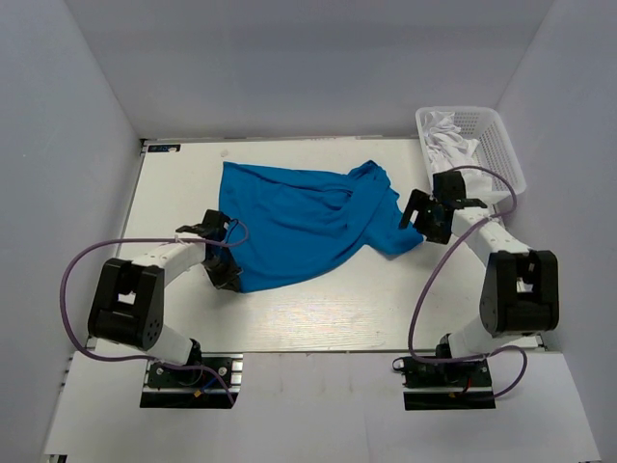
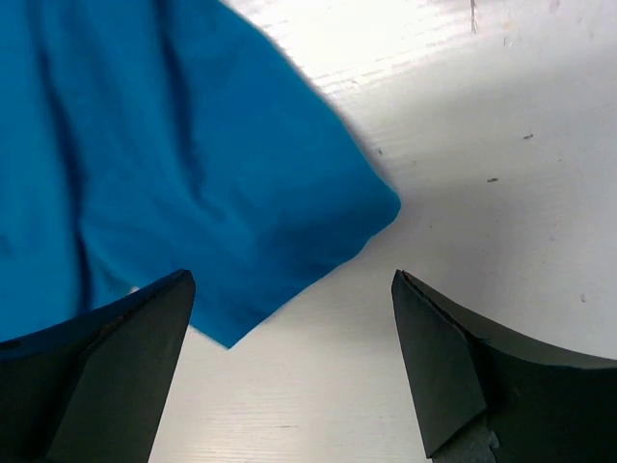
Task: Fold and stack the t-shirts
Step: Flatten out the tshirt
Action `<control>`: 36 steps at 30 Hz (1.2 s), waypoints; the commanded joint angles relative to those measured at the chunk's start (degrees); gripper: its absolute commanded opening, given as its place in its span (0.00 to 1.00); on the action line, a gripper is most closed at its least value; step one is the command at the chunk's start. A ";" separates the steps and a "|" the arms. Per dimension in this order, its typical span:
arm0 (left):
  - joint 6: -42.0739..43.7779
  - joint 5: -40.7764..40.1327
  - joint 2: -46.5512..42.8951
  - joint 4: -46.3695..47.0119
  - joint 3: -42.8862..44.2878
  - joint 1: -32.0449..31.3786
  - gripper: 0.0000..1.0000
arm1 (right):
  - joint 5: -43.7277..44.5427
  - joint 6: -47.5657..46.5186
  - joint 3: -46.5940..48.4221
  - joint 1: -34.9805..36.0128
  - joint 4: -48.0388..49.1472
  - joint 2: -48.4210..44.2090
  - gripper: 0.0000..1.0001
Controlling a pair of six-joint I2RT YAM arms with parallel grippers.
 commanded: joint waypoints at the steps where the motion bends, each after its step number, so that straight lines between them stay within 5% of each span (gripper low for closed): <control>1: 1.51 -1.99 1.58 2.74 0.46 -0.08 0.00 | -0.31 -0.94 0.53 -0.62 0.76 3.76 0.88; 6: 1.51 -1.99 0.44 2.74 -0.06 -0.08 0.00 | 3.01 -1.12 0.36 -0.62 3.66 6.84 0.87; 13: 1.51 -1.99 0.44 2.22 0.46 -0.08 0.00 | 3.56 -0.42 2.12 -0.62 6.74 13.08 0.72; 16: 1.51 -3.04 -0.70 1.52 0.46 -0.08 0.00 | 3.38 0.29 1.86 -0.62 6.65 13.61 0.38; 17: 1.51 -3.04 -0.70 1.51 1.07 -0.08 0.00 | 3.55 0.29 1.50 -0.36 7.00 12.31 0.05; 18: 1.51 -3.04 -1.22 1.51 1.08 -0.08 0.00 | 3.29 -0.06 0.11 -0.45 7.61 11.86 0.00; 28: 4.05 -10.40 -14.20 -3.14 18.02 -0.08 0.00 | 4.25 -2.26 3.96 -0.53 1.12 -4.39 0.00; 36: 5.99 -17.09 -21.97 0.10 31.21 0.53 0.00 | 7.24 -4.36 17.92 -0.62 -6.17 -19.25 0.00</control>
